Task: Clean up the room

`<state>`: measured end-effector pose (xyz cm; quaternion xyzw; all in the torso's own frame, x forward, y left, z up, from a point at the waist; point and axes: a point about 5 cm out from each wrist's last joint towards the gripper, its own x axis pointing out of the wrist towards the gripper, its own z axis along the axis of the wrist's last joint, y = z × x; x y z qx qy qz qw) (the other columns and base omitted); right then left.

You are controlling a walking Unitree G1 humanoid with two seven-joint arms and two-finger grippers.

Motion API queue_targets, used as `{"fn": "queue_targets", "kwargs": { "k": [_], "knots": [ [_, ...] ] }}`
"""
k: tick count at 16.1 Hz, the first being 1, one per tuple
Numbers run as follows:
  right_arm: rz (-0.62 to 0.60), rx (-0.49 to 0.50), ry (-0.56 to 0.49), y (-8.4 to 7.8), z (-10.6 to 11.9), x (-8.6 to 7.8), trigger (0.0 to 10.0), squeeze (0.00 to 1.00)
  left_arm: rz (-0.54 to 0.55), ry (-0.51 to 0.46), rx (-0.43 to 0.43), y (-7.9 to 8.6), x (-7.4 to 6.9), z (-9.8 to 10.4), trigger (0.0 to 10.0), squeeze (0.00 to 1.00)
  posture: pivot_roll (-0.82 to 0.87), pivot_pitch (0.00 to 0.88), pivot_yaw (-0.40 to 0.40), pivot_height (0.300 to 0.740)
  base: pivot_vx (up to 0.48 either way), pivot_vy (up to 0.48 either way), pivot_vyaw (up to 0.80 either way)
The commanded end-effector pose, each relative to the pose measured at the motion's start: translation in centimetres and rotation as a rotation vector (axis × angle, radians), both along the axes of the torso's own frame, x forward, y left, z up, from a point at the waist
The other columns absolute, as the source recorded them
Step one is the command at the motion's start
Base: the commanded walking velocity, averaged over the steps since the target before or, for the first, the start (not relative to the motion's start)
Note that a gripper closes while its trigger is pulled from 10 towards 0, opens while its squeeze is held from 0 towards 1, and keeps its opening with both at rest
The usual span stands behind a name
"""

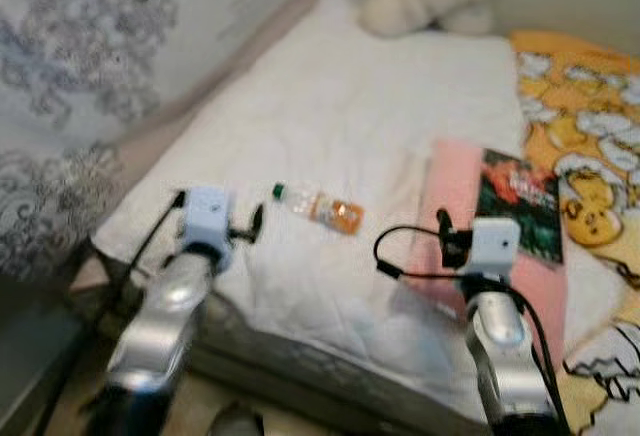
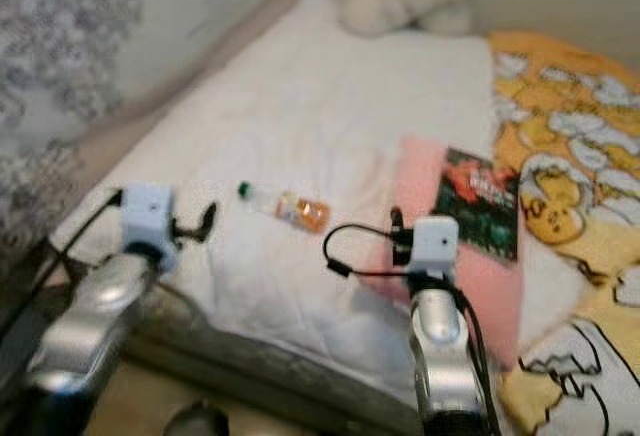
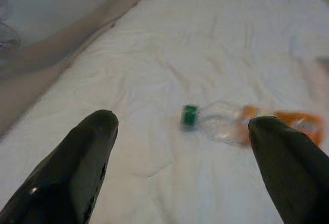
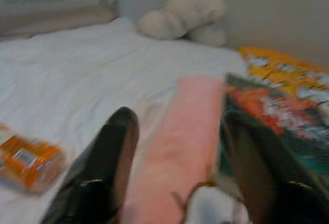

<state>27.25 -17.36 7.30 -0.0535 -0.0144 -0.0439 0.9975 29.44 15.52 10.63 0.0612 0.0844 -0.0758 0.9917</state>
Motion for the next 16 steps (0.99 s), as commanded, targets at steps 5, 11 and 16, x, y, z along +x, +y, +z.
{"fn": "queue_targets", "kwargs": {
  "k": [5,11,16],
  "knots": [
    [-0.002,-0.047,-0.011,-0.8,0.1,-2.1,10.0,1.0,0.007,-0.043,0.06,0.6,3.1,-0.3,10.0,1.0,0.1,0.0,-0.029,0.735,0.0,0.0,0.0],
    [-0.021,0.068,0.007,-1.0,-0.2,-4.3,10.0,1.0,-0.049,-0.179,0.034,0.1,2.2,0.4,10.0,1.0,0.07,0.0,-0.002,0.735,0.0,0.0,0.0],
    [-0.031,0.086,0.03,-1.4,-0.1,-4.9,10.0,0.0,-0.197,-0.213,-0.026,-0.8,0.7,1.0,10.0,1.0,0.08,0.0,-0.006,0.735,0.0,0.192,0.0]
  ]
}}
